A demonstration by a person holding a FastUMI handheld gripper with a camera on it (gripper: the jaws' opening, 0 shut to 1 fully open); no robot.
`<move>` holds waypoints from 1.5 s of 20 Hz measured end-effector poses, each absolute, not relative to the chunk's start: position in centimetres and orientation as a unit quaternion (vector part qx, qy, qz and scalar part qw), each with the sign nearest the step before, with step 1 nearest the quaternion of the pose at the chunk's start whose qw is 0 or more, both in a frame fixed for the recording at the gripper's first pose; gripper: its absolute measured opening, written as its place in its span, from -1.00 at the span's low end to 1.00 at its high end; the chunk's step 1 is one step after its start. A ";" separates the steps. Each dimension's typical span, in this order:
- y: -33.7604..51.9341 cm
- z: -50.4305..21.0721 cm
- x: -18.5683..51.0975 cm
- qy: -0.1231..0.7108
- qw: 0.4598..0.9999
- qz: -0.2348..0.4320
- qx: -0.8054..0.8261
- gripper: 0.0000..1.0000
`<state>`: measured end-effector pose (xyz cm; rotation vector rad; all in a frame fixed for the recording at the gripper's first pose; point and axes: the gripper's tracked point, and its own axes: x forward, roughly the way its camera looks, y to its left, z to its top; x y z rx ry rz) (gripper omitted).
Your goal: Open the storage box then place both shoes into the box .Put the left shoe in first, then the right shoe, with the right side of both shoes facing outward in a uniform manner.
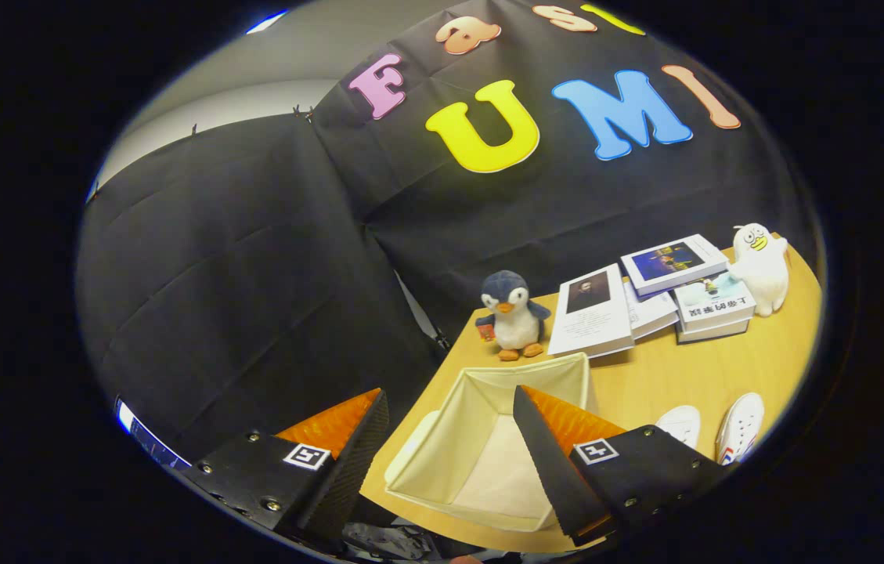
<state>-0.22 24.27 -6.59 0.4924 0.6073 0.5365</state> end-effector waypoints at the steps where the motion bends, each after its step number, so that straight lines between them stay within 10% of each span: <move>1: 23.2 -6.9 -0.1 0.293 0.894 0.249 0.230 0.95; 30: 9.7 -30.0 -3.8 0.498 0.846 0.097 0.165 0.79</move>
